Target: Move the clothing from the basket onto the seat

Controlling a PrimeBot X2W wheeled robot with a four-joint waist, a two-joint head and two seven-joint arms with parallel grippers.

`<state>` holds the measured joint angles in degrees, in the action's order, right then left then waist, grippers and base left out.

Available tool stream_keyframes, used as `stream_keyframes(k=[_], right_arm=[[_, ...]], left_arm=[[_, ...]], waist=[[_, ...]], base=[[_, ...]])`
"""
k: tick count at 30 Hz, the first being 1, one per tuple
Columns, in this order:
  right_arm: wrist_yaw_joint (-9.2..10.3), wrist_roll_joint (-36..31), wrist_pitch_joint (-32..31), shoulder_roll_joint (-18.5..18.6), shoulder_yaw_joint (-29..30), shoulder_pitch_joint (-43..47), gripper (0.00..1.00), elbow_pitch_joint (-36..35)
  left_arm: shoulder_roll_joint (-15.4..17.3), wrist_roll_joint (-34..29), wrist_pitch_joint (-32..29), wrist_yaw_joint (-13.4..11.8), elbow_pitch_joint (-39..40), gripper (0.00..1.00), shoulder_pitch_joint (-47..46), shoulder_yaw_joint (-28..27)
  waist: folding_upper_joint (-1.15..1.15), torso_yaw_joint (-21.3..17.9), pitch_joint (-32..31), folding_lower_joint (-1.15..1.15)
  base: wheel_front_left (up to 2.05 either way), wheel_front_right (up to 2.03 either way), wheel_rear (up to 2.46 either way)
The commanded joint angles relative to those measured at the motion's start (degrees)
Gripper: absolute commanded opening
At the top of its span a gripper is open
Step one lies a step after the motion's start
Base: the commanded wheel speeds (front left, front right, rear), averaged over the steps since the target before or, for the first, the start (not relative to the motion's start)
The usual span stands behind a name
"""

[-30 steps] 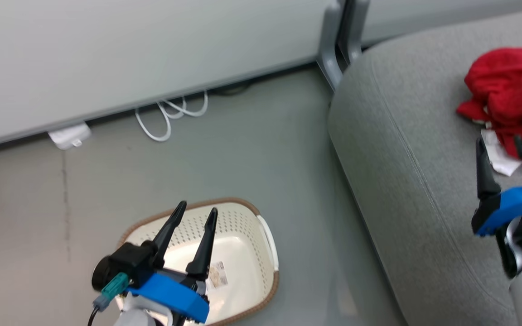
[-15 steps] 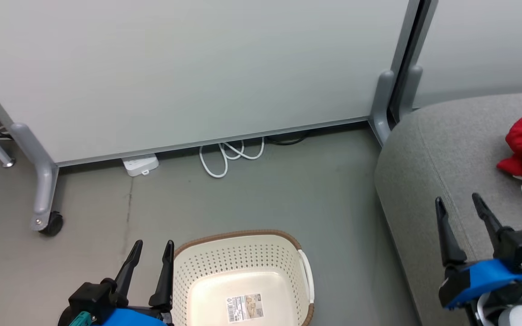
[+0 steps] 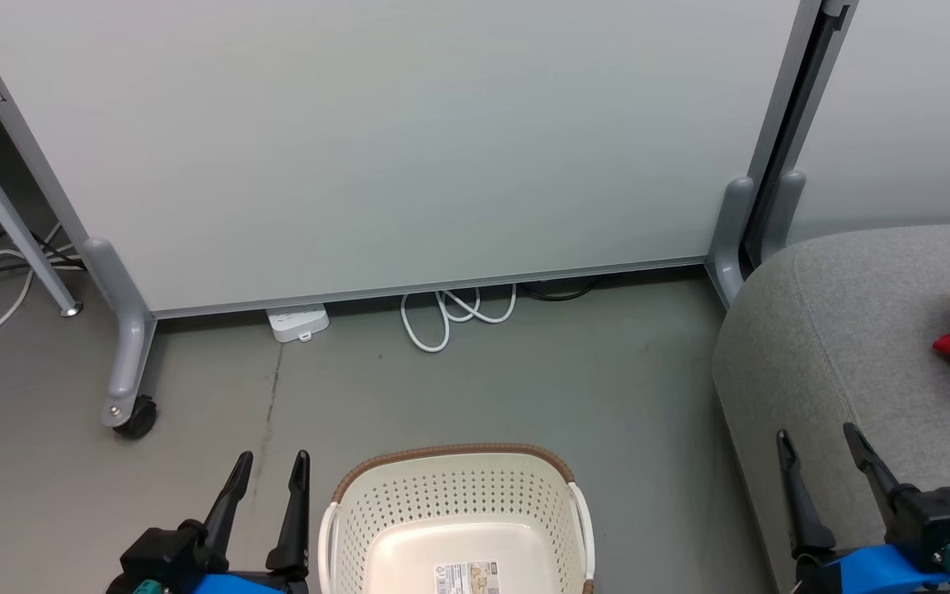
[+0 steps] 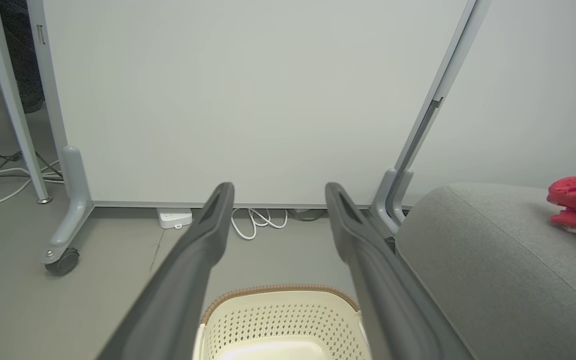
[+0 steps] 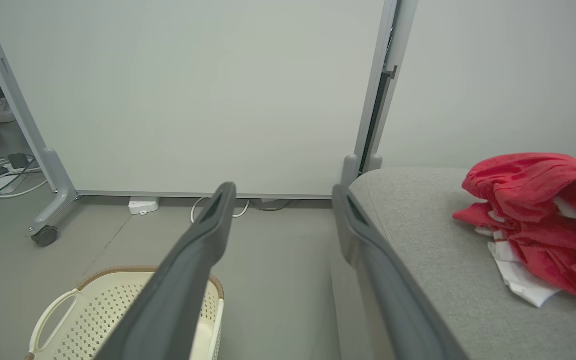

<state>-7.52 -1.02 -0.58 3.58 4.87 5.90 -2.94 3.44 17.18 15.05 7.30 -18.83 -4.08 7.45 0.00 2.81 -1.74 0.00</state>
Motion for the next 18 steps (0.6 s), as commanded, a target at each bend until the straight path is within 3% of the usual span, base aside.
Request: stream_keyframes(k=[1, 18], right_arm=[[0.06, -0.1, -0.2, -0.3, -0.2, 0.7, 1.0, -0.3], [0.06, 1.2, 0.9, -0.8, -0.5, 1.0, 1.0, 1.2]], left_arm=[[0.2, 0.1, 0.2, 0.2, -0.2, 1.0, 0.8, -0.4], [0.7, 0.8, 0.2, 0.2, -1.1, 1.0, 0.8, 0.5]], waist=[[0.0, 0.0, 0.0, 0.0], [0.0, -0.3, -0.2, 0.0]], base=[[0.0, 0.0, 0.0], [0.0, 0.0, 0.0]])
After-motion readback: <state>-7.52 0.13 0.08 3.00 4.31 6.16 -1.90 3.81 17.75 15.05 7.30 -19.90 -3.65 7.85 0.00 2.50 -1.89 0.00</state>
